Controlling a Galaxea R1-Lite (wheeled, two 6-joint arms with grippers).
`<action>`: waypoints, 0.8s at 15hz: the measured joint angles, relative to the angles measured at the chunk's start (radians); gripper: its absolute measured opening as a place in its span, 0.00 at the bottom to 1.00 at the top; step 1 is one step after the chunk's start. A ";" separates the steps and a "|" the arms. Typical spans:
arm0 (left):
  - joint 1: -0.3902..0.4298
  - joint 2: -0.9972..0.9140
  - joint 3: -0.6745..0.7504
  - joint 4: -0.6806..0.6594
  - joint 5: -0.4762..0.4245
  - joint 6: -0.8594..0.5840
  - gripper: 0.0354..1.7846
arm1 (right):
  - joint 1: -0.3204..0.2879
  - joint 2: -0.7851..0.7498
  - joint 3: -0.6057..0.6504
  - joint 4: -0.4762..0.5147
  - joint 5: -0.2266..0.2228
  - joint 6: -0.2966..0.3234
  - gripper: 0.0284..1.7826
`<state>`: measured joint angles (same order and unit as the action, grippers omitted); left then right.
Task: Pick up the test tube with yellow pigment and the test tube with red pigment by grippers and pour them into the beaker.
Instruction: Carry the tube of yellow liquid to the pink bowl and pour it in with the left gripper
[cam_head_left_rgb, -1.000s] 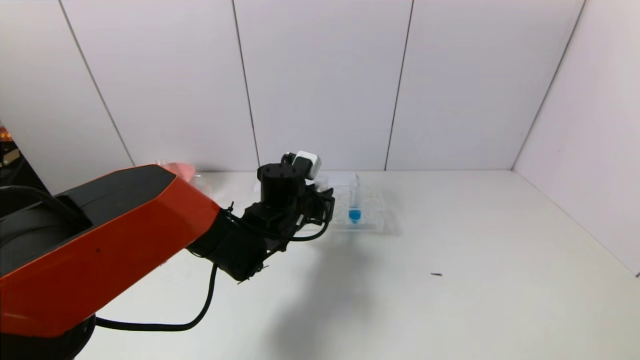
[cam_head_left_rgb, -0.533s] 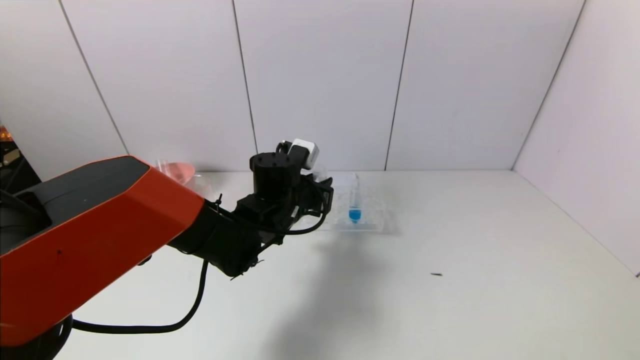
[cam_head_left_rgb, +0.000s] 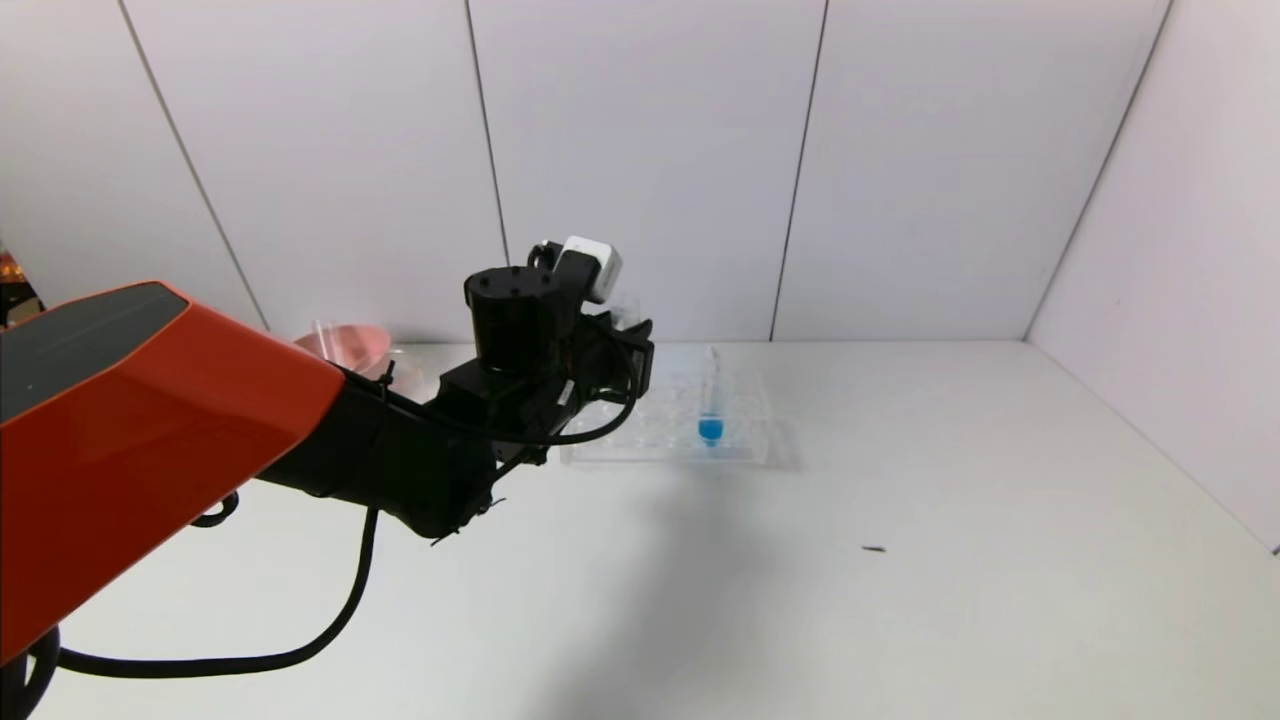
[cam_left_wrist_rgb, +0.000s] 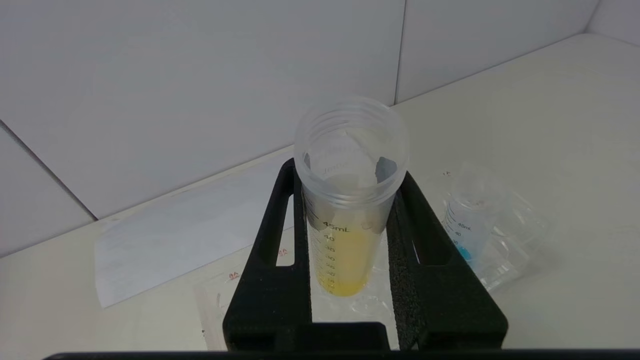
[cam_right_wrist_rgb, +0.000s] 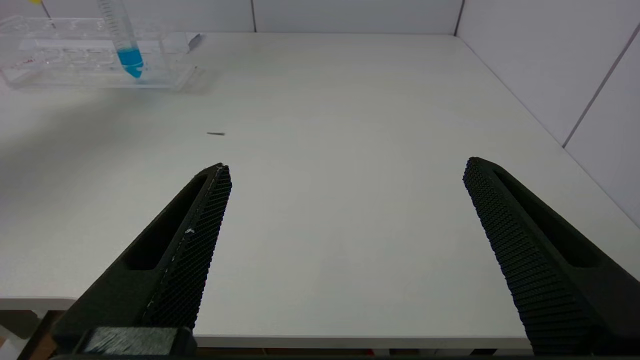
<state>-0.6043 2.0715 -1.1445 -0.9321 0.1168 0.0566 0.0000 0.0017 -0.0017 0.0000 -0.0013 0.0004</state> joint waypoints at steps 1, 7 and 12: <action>0.000 -0.013 0.005 0.000 0.000 0.000 0.24 | 0.000 0.000 0.000 0.000 0.000 0.000 0.95; 0.012 -0.136 0.055 0.077 -0.002 0.010 0.24 | 0.000 0.000 0.000 0.000 0.000 0.000 0.95; 0.090 -0.248 0.096 0.158 -0.010 0.019 0.24 | 0.000 0.000 0.000 0.000 0.000 0.000 0.95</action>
<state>-0.5138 1.8236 -1.0481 -0.7745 0.1066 0.0760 0.0000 0.0017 -0.0013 0.0000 -0.0017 0.0004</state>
